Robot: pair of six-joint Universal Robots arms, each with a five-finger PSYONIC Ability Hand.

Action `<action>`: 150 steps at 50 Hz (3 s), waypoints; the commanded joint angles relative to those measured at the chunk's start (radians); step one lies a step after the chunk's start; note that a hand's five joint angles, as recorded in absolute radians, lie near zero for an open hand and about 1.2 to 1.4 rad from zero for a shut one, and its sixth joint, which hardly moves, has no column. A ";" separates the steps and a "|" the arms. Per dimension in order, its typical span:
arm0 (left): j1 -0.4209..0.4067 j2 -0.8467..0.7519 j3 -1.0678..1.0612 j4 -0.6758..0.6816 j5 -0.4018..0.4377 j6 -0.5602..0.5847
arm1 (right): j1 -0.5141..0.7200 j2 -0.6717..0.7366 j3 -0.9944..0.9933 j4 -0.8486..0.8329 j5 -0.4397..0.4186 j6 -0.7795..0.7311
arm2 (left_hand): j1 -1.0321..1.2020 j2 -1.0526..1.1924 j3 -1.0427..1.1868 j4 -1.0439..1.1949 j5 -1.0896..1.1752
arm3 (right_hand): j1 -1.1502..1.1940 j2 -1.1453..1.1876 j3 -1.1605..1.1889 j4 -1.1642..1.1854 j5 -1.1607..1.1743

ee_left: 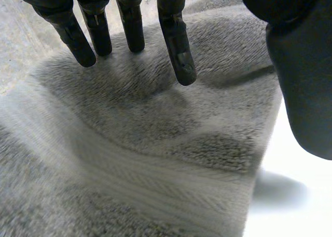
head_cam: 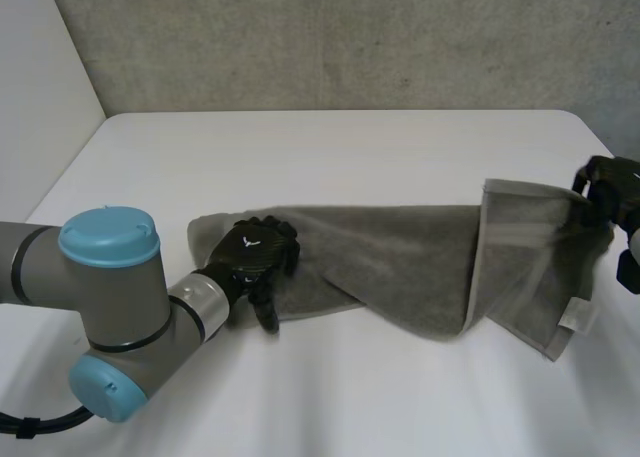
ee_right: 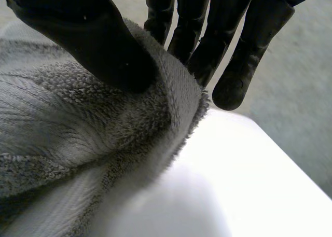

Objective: Fold the towel.

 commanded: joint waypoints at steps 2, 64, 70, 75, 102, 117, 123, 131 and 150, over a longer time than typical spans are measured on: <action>0.000 -0.046 0.035 -0.001 -0.028 0.003 | -0.044 0.087 -0.043 0.050 0.008 0.063 | -0.608 -0.021 -0.015 -0.022 0.000 | 0.063 0.065 0.077 0.056 0.059; 0.066 -0.035 -0.006 -0.035 -0.060 0.152 | 0.149 0.411 -0.450 0.342 -0.208 -1.129 | -0.412 0.176 0.181 0.174 0.196 | -0.441 -0.439 -0.427 -0.448 -0.445; 0.064 -0.035 0.004 -0.035 -0.060 0.149 | 0.141 0.388 -0.465 0.342 -0.205 -1.104 | -0.206 0.381 0.386 0.379 0.401 | -0.068 -0.067 -0.055 -0.075 -0.072; 0.063 -0.035 0.011 -0.035 -0.060 0.146 | 0.140 0.352 -0.450 0.339 -0.199 -1.035 | -0.212 0.376 0.381 0.374 0.396 | -0.048 -0.046 -0.034 -0.055 -0.051; 0.049 -0.028 0.015 -0.039 -0.060 0.144 | -0.007 0.328 -0.487 0.259 -0.011 -0.273 | -0.447 0.141 0.146 0.139 0.161 | 0.063 0.065 0.077 0.056 0.059; 0.049 -0.064 0.063 -0.033 -0.066 0.146 | -0.058 0.336 -0.476 0.262 0.028 -0.260 | -0.423 0.164 0.170 0.163 0.185 | 0.063 0.065 0.077 0.056 0.059; 0.049 -0.078 0.083 -0.035 -0.068 0.140 | -0.053 0.337 -0.467 0.262 0.026 -0.260 | -0.409 0.179 0.184 0.177 0.199 | 0.063 0.065 0.077 0.056 0.059; 0.046 -0.084 0.097 -0.035 -0.066 0.117 | -0.044 0.339 -0.461 0.262 0.026 -0.262 | -0.397 0.191 0.196 0.189 0.211 | 0.063 0.065 0.077 0.056 0.059; 0.077 0.004 0.172 -0.030 -0.143 -0.056 | -0.041 0.228 -0.429 0.283 -0.003 -0.276 | 0.510 1.097 1.103 1.096 1.118 | 0.063 0.065 0.077 0.056 0.059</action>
